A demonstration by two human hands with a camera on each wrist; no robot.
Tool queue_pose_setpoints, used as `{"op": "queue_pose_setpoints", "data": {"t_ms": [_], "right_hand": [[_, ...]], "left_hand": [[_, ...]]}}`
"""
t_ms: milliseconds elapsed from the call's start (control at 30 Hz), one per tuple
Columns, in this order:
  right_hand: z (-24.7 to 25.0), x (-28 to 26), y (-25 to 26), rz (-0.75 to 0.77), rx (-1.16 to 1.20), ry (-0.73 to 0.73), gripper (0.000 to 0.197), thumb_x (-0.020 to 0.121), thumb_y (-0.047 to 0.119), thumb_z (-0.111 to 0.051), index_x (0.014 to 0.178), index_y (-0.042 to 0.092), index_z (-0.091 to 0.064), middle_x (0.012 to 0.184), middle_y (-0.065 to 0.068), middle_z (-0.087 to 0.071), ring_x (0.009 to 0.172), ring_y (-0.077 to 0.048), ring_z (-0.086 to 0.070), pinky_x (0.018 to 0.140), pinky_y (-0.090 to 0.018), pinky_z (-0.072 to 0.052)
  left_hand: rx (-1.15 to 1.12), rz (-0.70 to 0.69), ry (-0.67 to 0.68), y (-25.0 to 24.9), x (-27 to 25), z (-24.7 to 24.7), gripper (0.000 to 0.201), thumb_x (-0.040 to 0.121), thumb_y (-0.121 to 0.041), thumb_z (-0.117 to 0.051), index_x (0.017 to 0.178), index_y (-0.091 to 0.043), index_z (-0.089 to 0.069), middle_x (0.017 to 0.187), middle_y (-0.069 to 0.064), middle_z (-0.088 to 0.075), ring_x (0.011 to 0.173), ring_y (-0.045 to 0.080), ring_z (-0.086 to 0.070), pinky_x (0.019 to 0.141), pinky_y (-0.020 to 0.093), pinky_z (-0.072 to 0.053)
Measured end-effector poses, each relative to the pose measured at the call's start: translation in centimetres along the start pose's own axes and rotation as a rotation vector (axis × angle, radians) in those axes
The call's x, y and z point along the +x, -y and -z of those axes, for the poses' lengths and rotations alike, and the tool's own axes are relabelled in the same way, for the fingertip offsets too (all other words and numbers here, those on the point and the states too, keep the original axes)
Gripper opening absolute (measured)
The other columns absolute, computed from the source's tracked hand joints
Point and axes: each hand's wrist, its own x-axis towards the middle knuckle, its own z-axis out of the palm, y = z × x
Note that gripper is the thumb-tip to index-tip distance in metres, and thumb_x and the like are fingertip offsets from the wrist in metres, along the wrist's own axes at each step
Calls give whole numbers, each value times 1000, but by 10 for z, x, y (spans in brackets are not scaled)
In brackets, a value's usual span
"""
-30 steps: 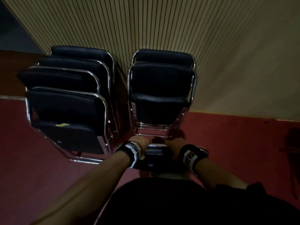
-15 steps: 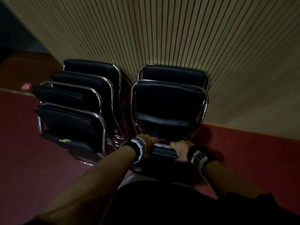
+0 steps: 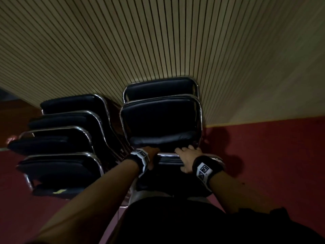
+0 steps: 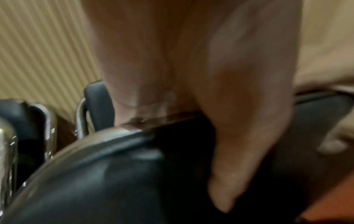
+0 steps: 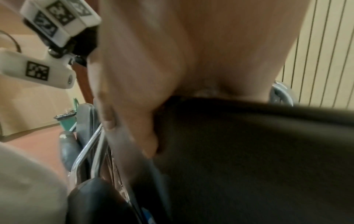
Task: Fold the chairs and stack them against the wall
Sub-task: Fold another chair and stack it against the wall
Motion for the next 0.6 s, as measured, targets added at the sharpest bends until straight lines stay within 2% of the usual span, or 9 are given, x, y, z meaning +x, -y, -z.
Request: {"op": "queue_pose_setpoints", "data": {"t_ms": [100, 167, 233, 300, 367, 467, 533, 600], "right_hand": [[-2, 1, 4, -66, -40, -43, 68, 80, 40, -71, 135, 26, -35, 134, -4, -47, 127, -33, -37, 100, -58, -35], [1, 8, 8, -105, -57, -45, 70, 82, 38, -72, 139, 26, -33, 142, -5, -42, 134, -36, -32, 103, -62, -32], [8, 14, 12, -138, -54, -11, 73, 84, 35, -72, 143, 27, -30, 148, -7, -36, 139, -39, -26, 105, -67, -29], [13, 19, 11, -158, -26, 10, 75, 87, 32, -71, 148, 31, -26, 149, -8, -36, 139, -40, -25, 106, -70, -26], [25, 28, 9, -165, -3, 5, 78, 89, 32, -69, 151, 36, -21, 148, -7, -38, 137, -39, -28, 105, -68, -27], [35, 38, 1, -179, -10, 0, 82, 90, 35, -68, 153, 42, -16, 148, -5, -38, 136, -38, -31, 106, -64, -30], [42, 44, -1, -170, -1, 25, 84, 90, 34, -68, 154, 43, -15, 152, -6, -34, 138, -39, -28, 109, -64, -26], [48, 51, -3, -155, 9, 69, 85, 90, 32, -68, 154, 41, -13, 156, -9, -26, 142, -42, -22, 110, -66, -21]], "left_hand": [[71, 46, -49, 7, 10, -2, 82, 53, -31, -88, 122, -28, -44, 117, 0, -66, 108, 27, -66, 79, 35, -50], [94, 66, -103, 14, 12, -5, 86, 59, -36, -86, 130, -27, -37, 122, 3, -64, 112, 30, -62, 86, 39, -48], [106, 85, -159, 16, 8, -8, 78, 71, -42, -75, 134, -23, -34, 126, 8, -58, 114, 33, -57, 93, 44, -45], [140, 101, -219, 17, 6, -9, 70, 76, -42, -69, 133, -18, -35, 126, 10, -55, 114, 34, -53, 96, 46, -44], [145, 111, -227, 23, 11, 1, 73, 70, -39, -75, 127, -18, -36, 122, 9, -55, 111, 33, -54, 93, 47, -45], [144, 101, -201, 30, 25, 12, 81, 59, -44, -85, 119, -21, -35, 117, 7, -56, 106, 32, -56, 83, 46, -43], [133, 88, -202, 33, 26, 12, 74, 67, -46, -79, 121, -19, -37, 118, 8, -56, 107, 33, -55, 84, 47, -43], [131, 69, -262, 36, 26, 9, 65, 77, -51, -68, 124, -17, -39, 121, 10, -54, 109, 34, -54, 87, 47, -44]]}}
